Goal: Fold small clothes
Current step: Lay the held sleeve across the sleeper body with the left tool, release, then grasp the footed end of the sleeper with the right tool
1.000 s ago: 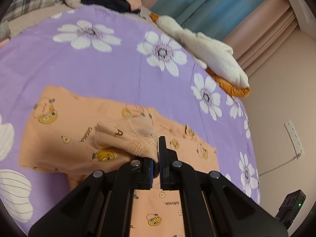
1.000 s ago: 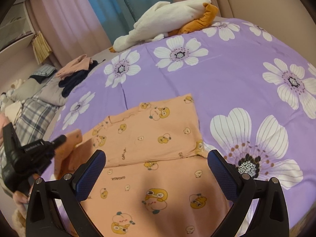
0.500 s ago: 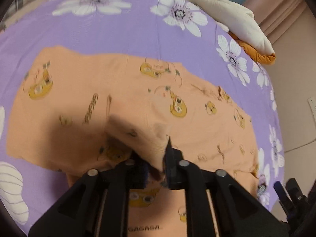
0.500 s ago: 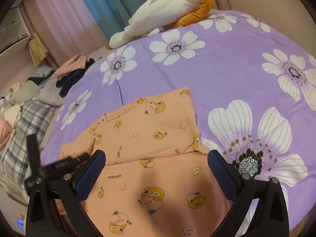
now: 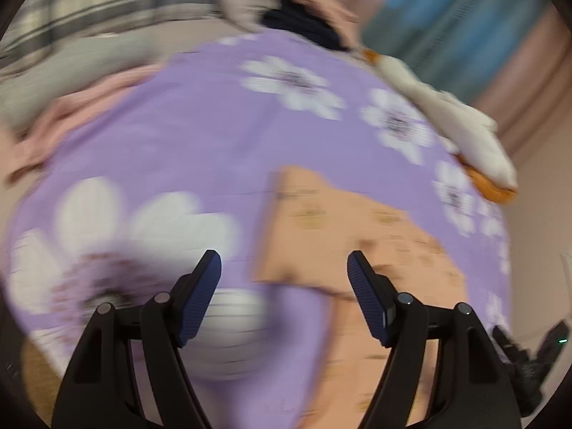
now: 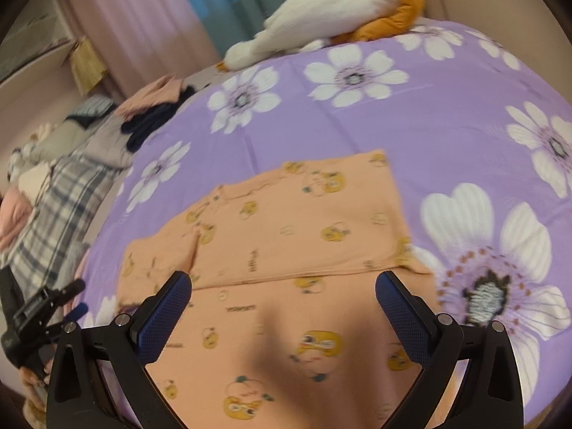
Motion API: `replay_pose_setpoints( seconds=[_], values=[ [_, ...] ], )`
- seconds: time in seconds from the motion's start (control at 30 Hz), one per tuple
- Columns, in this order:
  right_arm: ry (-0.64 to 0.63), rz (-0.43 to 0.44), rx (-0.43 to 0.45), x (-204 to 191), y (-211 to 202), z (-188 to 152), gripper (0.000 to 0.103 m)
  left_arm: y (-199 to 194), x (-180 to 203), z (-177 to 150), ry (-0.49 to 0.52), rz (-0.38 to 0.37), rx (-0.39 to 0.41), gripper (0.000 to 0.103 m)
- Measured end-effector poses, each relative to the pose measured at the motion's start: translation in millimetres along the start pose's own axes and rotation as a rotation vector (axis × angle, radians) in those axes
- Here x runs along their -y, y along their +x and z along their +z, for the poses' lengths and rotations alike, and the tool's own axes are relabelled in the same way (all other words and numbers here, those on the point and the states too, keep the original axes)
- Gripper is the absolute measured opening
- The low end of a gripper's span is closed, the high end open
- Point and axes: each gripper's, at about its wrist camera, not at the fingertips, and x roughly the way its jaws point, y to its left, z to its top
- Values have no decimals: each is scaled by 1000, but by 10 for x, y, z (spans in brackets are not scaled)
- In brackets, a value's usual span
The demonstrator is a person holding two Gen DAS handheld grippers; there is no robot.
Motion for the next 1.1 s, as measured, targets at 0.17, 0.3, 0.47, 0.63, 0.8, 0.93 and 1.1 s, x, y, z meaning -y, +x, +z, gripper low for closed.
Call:
replay_pose_setpoints(
  seconds=[0.17,0.3,0.47,0.63,0.8,0.93,1.1],
  values=[
    [-115,65,-76,-488,281,27,102,-13,-486,-173,-73,93,-37,72],
    [-199,83,-116,-862,506,28,102,0,-682,-204,-110,101,-57,72],
    [-292,24,-135,-1250,845,6,102,-21,-724,-206,-115,99,-51,72],
    [-357,-39,-165,-1430,1115,-26,92,-28,-737,-221,-115,64,-59,73],
    [-349,-52,-231,-1452,1353,-69,65,2,-765,-212,-114,47,-62,73],
    [-346,-68,-225,-1421,1401,-123,48,3,-794,-210,-126,36,-63,73],
    [-353,-84,-159,-1442,1318,-69,20,5,-797,-212,-126,34,-65,73]
  ],
)
